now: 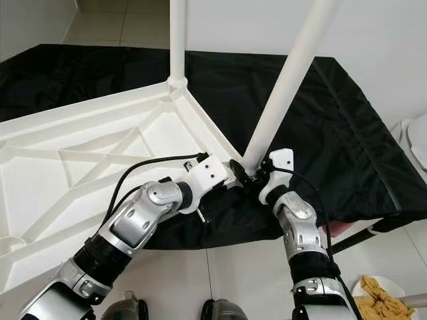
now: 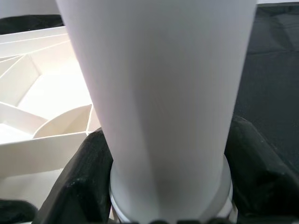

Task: Building children table

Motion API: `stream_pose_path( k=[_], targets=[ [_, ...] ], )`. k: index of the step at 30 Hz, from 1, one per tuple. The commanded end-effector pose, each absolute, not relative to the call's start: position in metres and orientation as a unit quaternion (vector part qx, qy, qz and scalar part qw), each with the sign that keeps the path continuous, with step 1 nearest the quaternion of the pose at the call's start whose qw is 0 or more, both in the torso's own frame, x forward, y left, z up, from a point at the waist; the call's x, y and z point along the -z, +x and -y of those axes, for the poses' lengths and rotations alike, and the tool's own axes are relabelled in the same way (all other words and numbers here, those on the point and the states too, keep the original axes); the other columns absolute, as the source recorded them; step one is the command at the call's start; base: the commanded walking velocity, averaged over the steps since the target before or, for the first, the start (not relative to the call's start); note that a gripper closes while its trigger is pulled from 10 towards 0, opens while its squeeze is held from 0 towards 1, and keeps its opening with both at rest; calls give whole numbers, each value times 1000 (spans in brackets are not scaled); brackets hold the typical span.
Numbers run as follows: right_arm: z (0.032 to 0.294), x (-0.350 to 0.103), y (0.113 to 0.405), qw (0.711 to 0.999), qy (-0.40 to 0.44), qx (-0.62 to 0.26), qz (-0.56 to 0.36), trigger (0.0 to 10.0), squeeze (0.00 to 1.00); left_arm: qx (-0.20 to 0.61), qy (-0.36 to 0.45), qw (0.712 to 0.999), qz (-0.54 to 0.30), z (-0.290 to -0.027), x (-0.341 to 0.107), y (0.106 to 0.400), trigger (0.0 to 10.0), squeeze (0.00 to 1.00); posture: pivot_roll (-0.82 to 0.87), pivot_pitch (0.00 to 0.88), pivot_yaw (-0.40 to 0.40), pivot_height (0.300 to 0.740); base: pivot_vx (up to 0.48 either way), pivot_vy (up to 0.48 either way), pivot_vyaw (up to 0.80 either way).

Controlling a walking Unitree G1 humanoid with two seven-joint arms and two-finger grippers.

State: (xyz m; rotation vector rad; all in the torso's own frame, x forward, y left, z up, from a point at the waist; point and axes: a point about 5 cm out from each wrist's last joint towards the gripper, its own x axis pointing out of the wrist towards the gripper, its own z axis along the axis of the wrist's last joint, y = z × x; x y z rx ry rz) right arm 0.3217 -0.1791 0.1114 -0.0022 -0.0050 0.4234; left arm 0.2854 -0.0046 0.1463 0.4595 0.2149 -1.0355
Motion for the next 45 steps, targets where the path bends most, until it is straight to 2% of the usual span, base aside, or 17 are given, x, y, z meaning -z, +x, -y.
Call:
stream_pose_path(
  k=[1,9,12,13,14,15,19,29,31,32,36,37,43,45],
  targets=[
    [186,-88,321,989,17,-131,-70,0,0,548,206,807,-79,26,-154,271,10000,0,43,83,-59,740,0,0,0],
    [185,-88,324,995,28,-67,-75,0,0,549,206,806,-79,27,-154,270,10000,0,43,83,-60,740,0,0,0],
    [188,-89,325,997,35,10,-70,0,0,551,207,805,-79,27,-153,269,10000,0,42,81,-60,740,0,0,0],
    [188,-89,325,997,35,10,-70,0,0,551,207,805,-79,27,-153,269,10000,0,42,81,-60,740,0,0,0],
    [190,-90,322,994,43,84,-62,0,0,553,207,803,-79,27,-153,268,10000,0,42,79,-61,740,0,0,0],
    [190,-90,322,994,43,84,-62,0,0,553,207,803,-79,27,-153,268,10000,0,42,79,-61,740,0,0,0],
    [191,-89,312,982,36,177,-54,0,0,554,209,802,-79,28,-153,268,10000,0,40,70,-60,740,0,0,0],
    [190,-90,310,979,32,193,-52,0,0,559,211,798,-78,29,-151,266,10000,0,32,60,-55,740,0,0,0],
    [191,-89,309,977,27,205,-55,7137,0,560,212,797,-77,30,-152,266,10000,0,32,59,-55,740,0,0,0],
    [193,-90,308,975,18,214,-54,10000,0,561,212,796,-77,30,-152,266,10000,0,31,58,-55,740,0,0,0],
    [196,-90,307,973,6,227,-52,10000,0,562,213,796,-77,31,-152,266,10000,0,31,58,-55,740,0,0,0],
    [197,-91,307,975,12,217,-47,10000,1000,562,213,796,-76,31,-152,266,10000,0,31,55,-56,740,0,0,0],
    [204,-96,311,986,33,165,-21,10000,1000,562,213,796,-75,31,-152,265,10000,0,33,54,-58,740,0,0,0],
    [204,-100,317,996,49,78,-13,10000,1000,562,213,796,-74,31,-153,265,10000,0,32,55,-59,740,0,0,0]
  ],
)
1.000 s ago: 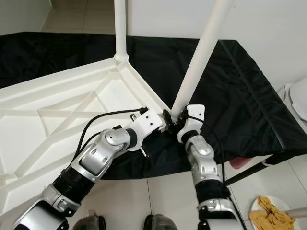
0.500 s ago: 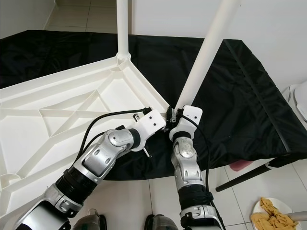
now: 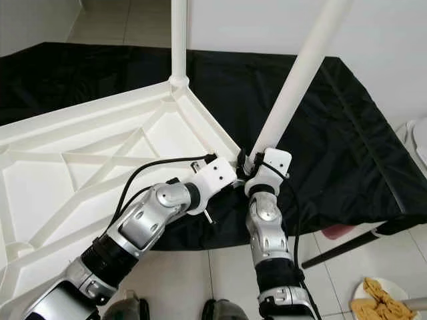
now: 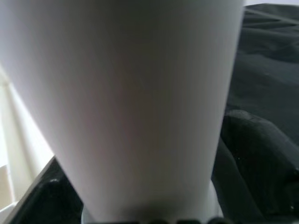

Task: Building children table

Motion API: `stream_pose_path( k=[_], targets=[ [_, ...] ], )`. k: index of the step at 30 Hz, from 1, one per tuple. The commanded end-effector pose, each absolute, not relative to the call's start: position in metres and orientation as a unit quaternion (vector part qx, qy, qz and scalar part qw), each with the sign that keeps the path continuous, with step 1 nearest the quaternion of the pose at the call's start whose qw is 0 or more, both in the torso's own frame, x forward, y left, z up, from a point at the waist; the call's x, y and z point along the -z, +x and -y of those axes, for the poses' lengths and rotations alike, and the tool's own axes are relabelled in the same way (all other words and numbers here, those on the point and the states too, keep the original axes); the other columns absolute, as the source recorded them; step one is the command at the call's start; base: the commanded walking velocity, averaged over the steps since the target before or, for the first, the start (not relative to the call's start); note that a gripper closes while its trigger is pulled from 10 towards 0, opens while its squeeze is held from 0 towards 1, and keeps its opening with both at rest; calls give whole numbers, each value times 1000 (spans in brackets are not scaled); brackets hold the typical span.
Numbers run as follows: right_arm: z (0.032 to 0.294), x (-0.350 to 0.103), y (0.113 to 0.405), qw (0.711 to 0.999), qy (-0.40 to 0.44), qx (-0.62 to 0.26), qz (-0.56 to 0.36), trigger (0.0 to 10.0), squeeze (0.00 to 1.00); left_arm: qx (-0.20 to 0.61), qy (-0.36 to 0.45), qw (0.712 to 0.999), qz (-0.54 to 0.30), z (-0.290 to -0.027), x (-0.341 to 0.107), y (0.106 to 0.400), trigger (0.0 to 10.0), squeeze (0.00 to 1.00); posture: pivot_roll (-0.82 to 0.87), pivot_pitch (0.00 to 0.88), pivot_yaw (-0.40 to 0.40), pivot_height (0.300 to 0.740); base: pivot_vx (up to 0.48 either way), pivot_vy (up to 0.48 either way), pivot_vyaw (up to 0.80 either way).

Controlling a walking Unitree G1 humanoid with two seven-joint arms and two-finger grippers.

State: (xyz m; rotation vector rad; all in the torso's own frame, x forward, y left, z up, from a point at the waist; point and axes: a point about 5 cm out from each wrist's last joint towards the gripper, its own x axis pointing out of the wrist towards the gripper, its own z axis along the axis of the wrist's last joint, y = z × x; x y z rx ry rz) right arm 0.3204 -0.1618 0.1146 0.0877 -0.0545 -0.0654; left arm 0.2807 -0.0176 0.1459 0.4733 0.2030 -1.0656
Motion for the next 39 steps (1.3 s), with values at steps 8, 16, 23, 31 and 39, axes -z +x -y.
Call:
stream_pose_path(
  k=[8,16,23,31,39],
  targets=[
    [206,-111,321,996,15,-93,3,10000,0,563,214,795,-74,31,-153,265,10000,0,31,59,-51,740,0,0,0],
    [200,-108,308,958,-20,-286,-25,10000,0,561,217,795,-73,30,-153,267,10000,0,37,62,-44,740,0,0,0],
    [204,-103,304,940,-34,-336,-47,10000,0,559,218,796,-73,28,-154,268,10000,0,41,64,-42,740,0,0,0],
    [214,-98,302,932,-19,-356,-67,0,0,560,218,796,-72,28,-155,268,10000,0,43,65,-39,740,0,0,0],
    [218,-95,303,941,5,-332,-68,0,0,563,217,794,-73,30,-155,267,10000,0,37,71,-35,740,0,0,0]
  ],
)
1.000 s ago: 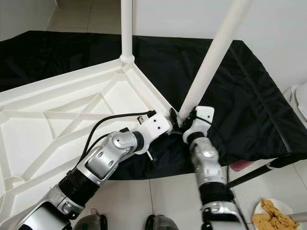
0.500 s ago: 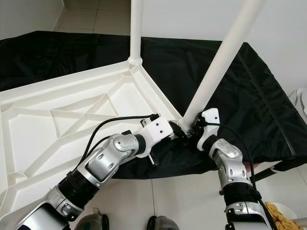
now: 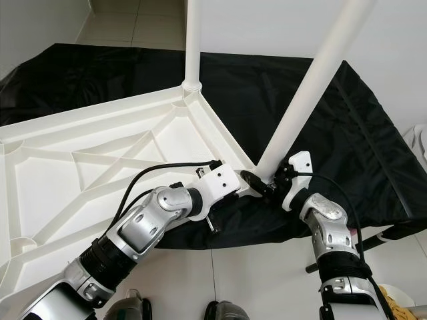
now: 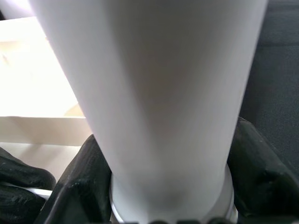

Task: Building children table

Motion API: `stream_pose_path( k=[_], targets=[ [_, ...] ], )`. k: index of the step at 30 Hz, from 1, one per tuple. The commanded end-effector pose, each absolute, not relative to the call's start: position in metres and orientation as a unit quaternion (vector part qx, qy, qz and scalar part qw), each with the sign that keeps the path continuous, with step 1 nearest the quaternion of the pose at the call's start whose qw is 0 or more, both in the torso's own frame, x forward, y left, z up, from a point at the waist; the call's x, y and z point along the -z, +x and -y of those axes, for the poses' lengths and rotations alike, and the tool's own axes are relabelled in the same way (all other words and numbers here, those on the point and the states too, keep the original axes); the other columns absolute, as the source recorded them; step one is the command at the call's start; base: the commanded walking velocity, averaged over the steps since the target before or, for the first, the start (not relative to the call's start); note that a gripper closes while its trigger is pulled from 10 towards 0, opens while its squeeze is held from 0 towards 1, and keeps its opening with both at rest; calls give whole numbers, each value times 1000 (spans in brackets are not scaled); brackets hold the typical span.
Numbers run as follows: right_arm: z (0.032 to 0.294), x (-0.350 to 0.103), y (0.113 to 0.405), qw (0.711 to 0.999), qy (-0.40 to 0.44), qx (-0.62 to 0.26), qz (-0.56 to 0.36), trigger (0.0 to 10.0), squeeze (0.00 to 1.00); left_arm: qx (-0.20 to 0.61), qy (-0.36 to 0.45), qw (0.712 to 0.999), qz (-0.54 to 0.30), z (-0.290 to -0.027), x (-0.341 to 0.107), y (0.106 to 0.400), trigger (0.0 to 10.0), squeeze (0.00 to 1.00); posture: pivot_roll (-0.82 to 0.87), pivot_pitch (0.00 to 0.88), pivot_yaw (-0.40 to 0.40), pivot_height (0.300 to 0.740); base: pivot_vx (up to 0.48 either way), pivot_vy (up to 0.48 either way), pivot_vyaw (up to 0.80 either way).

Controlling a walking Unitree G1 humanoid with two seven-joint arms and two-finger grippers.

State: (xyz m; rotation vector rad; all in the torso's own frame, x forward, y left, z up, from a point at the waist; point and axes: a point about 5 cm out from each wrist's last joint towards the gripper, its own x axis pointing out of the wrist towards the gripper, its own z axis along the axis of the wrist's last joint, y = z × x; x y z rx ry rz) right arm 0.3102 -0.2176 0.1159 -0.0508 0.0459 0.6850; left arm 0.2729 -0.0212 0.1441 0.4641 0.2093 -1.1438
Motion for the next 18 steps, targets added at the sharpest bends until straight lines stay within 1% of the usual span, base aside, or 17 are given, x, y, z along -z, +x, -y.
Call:
stream_pose_path(
  k=[1,4,6,9,12,13,14,15,18],
  targets=[
    [218,-95,303,941,5,-332,-68,0,0,563,217,794,-73,30,-155,267,10000,0,37,71,-35,740,0,0,0],
    [218,-95,305,946,12,-317,-64,0,0,564,217,793,-73,31,-154,266,10000,0,36,71,-34,740,0,0,0],
    [218,-93,307,958,22,-280,-58,0,0,567,216,792,-73,31,-154,265,10000,0,32,74,-35,740,0,0,0],
    [217,-91,309,964,25,-257,-58,0,0,568,216,791,-73,32,-154,265,10000,0,31,74,-36,740,0,0,0],
    [214,-85,314,981,28,-181,-63,0,0,569,216,790,-72,32,-154,264,10000,0,29,75,-35,740,0,0,0],
    [214,-85,314,981,28,-181,-63,0,0,569,216,790,-72,32,-154,264,10000,0,29,75,-35,740,0,0,0],
    [214,-85,316,987,25,-145,-63,0,0,570,215,790,-72,33,-154,264,10000,0,25,76,-34,740,0,0,0],
    [214,-85,316,987,25,-145,-63,0,0,570,215,790,-72,33,-154,264,10000,0,25,76,-34,740,0,0,0],
    [218,-86,322,995,46,-59,-59,0,0,571,215,789,-72,33,-154,263,10000,0,25,78,-35,740,0,0,0]
  ],
)
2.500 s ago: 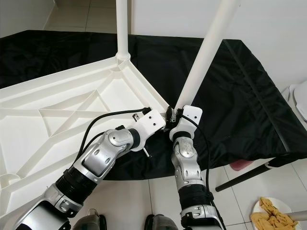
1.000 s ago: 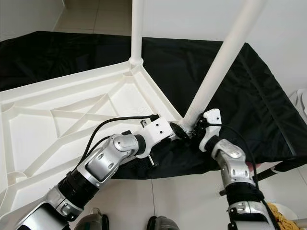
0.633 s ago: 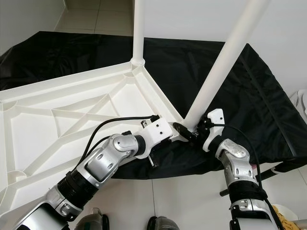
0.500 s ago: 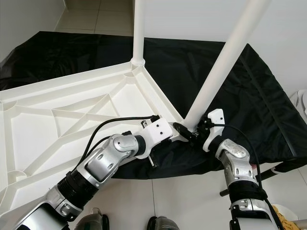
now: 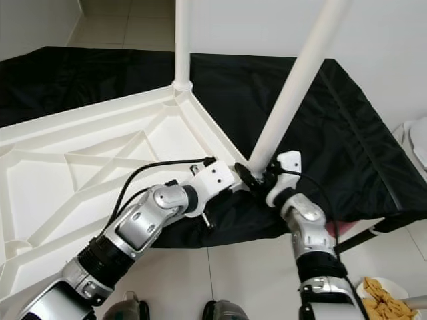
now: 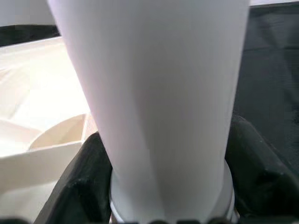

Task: Building children table

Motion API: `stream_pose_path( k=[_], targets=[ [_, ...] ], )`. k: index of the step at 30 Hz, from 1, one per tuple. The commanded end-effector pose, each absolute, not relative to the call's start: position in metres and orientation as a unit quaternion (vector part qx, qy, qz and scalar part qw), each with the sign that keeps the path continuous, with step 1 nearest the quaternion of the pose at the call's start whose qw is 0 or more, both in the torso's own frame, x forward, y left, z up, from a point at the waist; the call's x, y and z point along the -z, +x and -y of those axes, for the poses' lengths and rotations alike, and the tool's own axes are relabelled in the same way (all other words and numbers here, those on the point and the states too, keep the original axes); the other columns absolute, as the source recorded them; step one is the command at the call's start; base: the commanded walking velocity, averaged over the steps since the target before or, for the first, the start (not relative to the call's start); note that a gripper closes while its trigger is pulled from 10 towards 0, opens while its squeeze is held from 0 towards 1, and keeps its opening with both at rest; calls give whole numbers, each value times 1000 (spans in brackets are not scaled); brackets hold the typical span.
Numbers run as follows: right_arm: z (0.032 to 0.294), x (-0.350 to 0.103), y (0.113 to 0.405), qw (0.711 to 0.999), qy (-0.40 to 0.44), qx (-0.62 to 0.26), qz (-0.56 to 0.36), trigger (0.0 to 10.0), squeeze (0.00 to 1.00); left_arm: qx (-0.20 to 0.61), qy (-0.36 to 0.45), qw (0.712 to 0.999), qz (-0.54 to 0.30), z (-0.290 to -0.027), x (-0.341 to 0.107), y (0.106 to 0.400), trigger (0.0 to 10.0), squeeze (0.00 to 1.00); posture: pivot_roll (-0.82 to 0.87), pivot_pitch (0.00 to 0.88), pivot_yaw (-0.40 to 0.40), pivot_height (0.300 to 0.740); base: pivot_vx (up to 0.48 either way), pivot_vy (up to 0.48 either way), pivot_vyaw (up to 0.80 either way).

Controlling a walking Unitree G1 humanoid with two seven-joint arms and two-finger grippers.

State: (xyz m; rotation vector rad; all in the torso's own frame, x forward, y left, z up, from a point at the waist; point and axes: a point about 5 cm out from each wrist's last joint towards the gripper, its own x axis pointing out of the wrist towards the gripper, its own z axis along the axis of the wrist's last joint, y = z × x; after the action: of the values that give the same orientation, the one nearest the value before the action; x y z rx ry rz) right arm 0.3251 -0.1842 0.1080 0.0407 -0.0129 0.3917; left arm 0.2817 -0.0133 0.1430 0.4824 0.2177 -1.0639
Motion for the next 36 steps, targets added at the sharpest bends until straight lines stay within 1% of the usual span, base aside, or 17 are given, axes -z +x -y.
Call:
stream_pose_path(
  k=[1,5,10,15,17,18,22,26,28,36],
  targets=[
    [219,-87,323,995,63,-41,-60,0,0,571,215,789,-72,34,-154,263,10000,0,27,79,-35,740,0,0,0],
    [222,-86,324,995,80,10,-61,0,0,571,215,789,-72,34,-154,263,10000,0,27,80,-36,740,0,0,0],
    [218,-85,321,994,63,68,-54,0,0,572,214,789,-73,34,-153,262,10000,0,25,81,-38,740,0,0,0],
    [218,-83,320,993,67,85,-56,0,0,572,214,788,-72,34,-153,262,10000,0,25,81,-38,740,0,0,0],
    [218,-82,317,988,70,124,-56,0,0,573,214,787,-73,35,-153,261,10000,0,24,81,-37,740,0,0,0],
    [218,-82,317,988,70,124,-56,0,0,573,214,787,-73,35,-153,261,10000,0,24,81,-37,740,0,0,0],
    [215,-78,311,978,79,185,-61,0,0,574,216,786,-73,35,-152,261,10000,0,24,80,-37,740,0,0,0],
    [211,-76,308,972,84,208,-63,0,0,575,216,786,-73,35,-152,261,10000,0,26,79,-39,740,0,0,0],
    [209,-76,305,967,88,233,-57,0,0,575,216,786,-74,35,-152,261,10000,0,26,79,-38,740,0,0,0],
    [204,-77,306,968,87,228,-56,0,0,574,217,786,-75,34,-151,261,10000,0,29,72,-39,740,0,0,0]
  ],
)
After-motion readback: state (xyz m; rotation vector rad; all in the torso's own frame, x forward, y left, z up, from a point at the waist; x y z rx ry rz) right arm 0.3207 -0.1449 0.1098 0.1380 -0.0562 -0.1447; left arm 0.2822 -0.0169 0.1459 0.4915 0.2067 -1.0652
